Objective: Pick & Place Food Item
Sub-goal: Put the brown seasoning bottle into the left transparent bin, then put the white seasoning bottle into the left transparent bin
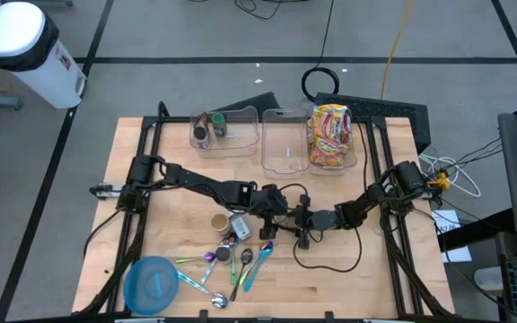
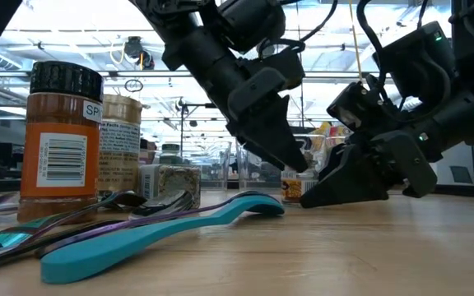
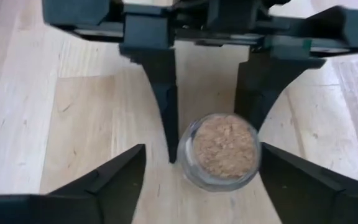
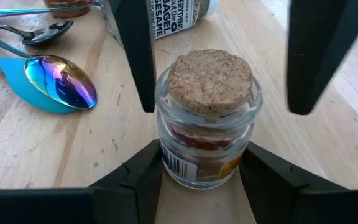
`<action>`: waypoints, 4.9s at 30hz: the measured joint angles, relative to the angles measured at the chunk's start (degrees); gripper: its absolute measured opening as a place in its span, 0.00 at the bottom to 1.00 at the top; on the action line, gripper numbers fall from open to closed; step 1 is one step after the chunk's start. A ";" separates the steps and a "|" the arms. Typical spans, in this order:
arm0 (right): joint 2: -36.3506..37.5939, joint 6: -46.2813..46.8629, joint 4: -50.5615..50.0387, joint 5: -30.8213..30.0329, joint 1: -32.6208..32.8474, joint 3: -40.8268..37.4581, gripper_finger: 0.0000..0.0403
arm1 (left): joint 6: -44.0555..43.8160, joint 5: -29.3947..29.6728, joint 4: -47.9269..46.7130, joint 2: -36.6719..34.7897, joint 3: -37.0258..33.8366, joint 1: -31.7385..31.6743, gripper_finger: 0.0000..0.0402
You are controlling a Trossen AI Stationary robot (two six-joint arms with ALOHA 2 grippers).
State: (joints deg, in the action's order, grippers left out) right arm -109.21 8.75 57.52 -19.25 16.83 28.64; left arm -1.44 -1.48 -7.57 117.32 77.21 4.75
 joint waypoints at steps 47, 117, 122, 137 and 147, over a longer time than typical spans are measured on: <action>0.02 1.05 -0.16 0.07 0.14 -0.04 0.62 | -5.60 1.81 -3.40 -36.03 -22.66 -38.44 0.43; 0.02 0.81 0.56 -0.11 -0.01 -0.04 0.62 | -12.63 -4.68 -6.37 -35.95 -25.75 -44.48 0.67; 0.02 0.81 0.45 -0.11 -0.01 -0.04 0.62 | -12.12 -12.50 -17.09 -36.23 -18.30 -43.41 0.68; 0.00 6.32 1.37 0.29 1.67 -0.02 0.62 | -6.68 -5.73 3.37 -61.05 -35.49 -15.55 0.68; -0.02 0.42 -12.23 4.81 6.06 18.99 0.62 | -8.17 -0.33 16.76 -79.71 -50.22 -4.86 0.67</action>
State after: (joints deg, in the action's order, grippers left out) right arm -109.23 9.17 45.30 -14.44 22.89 47.64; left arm -9.61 -1.80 9.19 37.61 26.99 -0.11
